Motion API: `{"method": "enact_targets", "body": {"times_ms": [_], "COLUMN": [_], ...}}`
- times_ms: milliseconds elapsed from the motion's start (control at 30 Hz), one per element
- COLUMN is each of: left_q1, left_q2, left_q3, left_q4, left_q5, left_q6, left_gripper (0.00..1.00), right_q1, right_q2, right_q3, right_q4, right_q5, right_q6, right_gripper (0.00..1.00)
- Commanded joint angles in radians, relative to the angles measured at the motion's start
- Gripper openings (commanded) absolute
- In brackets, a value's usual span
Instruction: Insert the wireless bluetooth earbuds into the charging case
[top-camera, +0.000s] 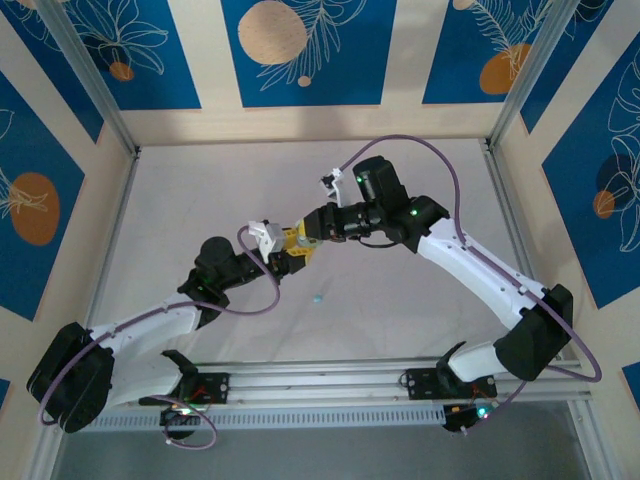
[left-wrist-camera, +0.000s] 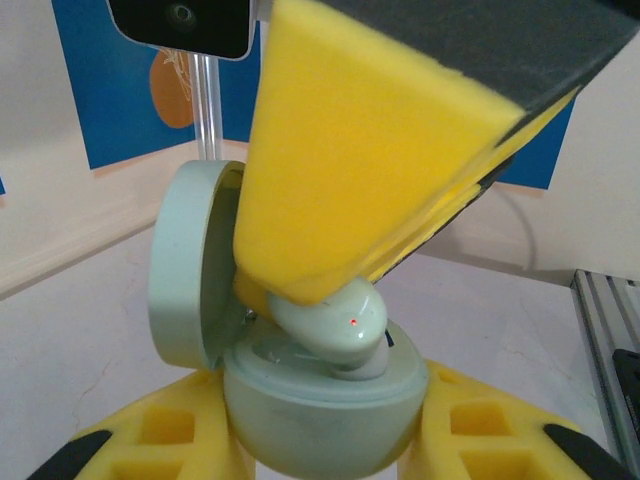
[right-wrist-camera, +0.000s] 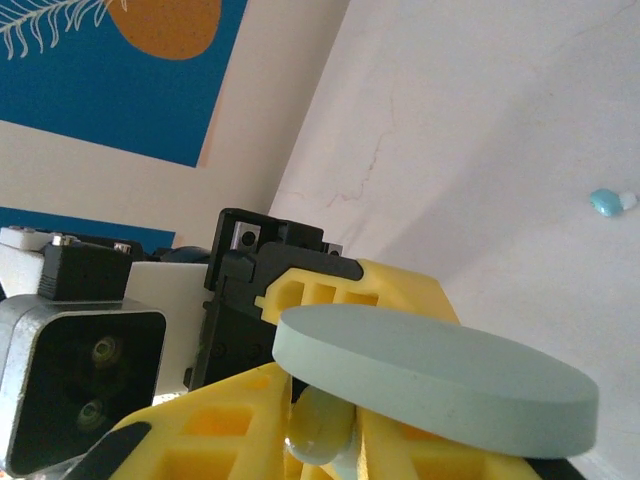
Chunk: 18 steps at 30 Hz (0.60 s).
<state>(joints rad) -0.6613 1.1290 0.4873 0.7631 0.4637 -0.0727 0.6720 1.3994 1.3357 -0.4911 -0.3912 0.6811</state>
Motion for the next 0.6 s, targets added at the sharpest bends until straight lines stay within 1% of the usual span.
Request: {"method": "enact_targets", "body": {"times_ms": [0,333,567], "left_q1": [-0.008,-0.008,-0.008], "left_q2": [-0.015,-0.029,-0.035], "left_q3": [0.033,0.033,0.032], "left_q4": [0.105,0.1,0.088], "left_q5": [0.02,0.016,0.013], "left_q6": [-0.018,-0.02,-0.019], "left_gripper": [0.31,0.31,0.31], "right_q1": [0.011,0.021,0.022], "right_q2": [0.021,0.02,0.015], "right_q3": [0.029,0.06,0.075], "right_q4": [-0.078,-0.138,-0.143], "right_q5": [0.053,0.116,0.118], "right_q6": [-0.051,-0.088,-0.091], "right_gripper": [0.24,0.28,0.31]}}
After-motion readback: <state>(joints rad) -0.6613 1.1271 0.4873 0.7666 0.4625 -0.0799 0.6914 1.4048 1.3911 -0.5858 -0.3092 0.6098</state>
